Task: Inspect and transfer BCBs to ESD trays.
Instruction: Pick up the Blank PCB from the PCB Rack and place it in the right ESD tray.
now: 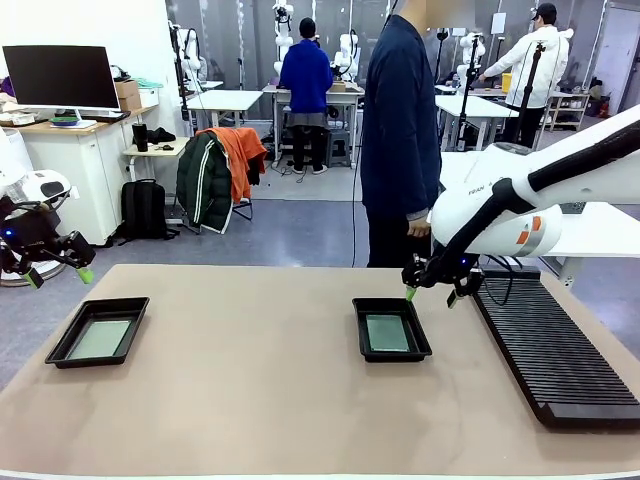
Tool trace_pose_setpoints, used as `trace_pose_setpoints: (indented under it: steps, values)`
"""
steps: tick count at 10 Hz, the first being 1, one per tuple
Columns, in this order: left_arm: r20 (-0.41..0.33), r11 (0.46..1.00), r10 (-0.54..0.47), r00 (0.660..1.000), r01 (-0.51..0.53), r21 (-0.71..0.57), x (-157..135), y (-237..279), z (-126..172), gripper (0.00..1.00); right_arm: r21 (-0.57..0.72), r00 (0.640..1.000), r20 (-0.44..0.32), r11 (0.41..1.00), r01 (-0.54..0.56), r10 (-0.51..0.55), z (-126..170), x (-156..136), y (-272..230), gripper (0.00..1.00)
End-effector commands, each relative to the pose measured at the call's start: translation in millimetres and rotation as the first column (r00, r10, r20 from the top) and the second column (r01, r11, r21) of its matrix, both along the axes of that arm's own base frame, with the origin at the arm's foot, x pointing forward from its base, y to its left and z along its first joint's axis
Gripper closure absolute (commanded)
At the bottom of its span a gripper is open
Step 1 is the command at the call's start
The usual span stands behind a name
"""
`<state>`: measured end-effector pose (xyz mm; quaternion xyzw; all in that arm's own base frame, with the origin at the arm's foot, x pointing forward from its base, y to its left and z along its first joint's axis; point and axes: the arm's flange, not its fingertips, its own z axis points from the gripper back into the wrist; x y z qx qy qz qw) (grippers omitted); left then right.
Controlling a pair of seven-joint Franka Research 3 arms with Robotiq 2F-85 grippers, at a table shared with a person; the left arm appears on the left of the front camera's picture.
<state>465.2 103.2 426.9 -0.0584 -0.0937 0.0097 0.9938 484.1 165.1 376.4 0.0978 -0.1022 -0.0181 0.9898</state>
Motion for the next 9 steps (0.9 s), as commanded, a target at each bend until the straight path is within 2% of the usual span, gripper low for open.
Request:
trace_pose_setpoints:
  steps: [1, 4, 6, 7, 9]
  values:
    - [0.004, 1.0, 0.006, 1.0, -0.006, -0.001, 0, 1, -1, 0.0, -0.046, 0.999, -0.034, 0.999, 0.005, -0.007, 12, -1, -1, 0.0]
    - [0.004, 1.0, 0.006, 1.0, -0.006, -0.001, 0, 1, -1, 0.0, -0.07, 0.998, -0.068, 0.997, -0.019, 0.014, 23, -3, -4, 0.0]
    - [0.004, 1.0, 0.006, 1.0, -0.006, -0.001, 0, 1, -1, 0.0, -0.038, 0.997, -0.058, 0.998, -0.049, 0.047, 30, -2, -5, 0.0]
    - [0.004, 1.0, 0.006, 1.0, -0.006, -0.001, 0, 1, -1, 0.0, -0.036, 0.998, -0.061, 0.999, -0.031, 0.028, 20, -4, -3, 0.0]
    - [0.004, 1.0, 0.006, 1.0, -0.006, -0.001, 0, 1, -1, 0.0, -0.036, 0.998, -0.061, 0.999, -0.031, 0.028, 20, -4, -3, 0.0]
